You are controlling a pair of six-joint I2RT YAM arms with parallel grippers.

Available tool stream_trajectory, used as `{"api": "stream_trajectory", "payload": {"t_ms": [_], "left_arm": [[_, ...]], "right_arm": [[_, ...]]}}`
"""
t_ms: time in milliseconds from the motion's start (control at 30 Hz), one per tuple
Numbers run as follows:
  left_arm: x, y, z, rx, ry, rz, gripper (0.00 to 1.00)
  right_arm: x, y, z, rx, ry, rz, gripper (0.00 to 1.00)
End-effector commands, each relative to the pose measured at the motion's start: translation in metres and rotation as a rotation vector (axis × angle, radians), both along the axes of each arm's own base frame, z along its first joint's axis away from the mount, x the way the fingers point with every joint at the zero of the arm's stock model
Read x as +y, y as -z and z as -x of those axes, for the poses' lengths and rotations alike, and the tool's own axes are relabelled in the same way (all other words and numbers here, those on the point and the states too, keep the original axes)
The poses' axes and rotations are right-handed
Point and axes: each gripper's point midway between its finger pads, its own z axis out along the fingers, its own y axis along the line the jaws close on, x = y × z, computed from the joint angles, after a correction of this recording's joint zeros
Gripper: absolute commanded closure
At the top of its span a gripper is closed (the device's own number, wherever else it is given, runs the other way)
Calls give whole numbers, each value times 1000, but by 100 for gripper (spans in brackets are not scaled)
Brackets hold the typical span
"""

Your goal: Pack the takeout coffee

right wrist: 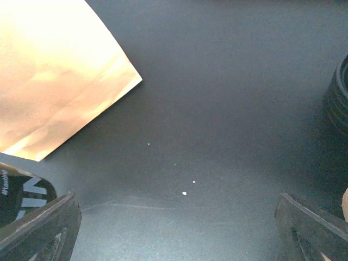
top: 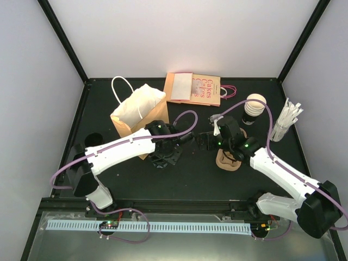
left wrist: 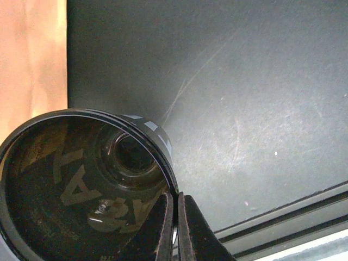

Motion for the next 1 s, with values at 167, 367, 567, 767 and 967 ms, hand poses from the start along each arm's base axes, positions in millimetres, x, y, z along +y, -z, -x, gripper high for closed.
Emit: {"api": "stream_trajectory", "payload": {"t_ms": [167,367,567,767,967], "left_arm": [[-24,4,-26,-132,18,66,98],[-25,20,-28,-131,28,45,99],[-26,28,-28,-127,29,40,98],[-24,31,-25,-112,27,26,95],[-22,31,-24,-103,18,17,83]], "right_arm": [[-12,9,-4,11,65,31,0],[-14,11,-2,13,73,29,0],[-14,14,-1,23,74,28,0],[-15,14,0,21,75,29,0],[-15,12,0,15,72,31,0]]}}
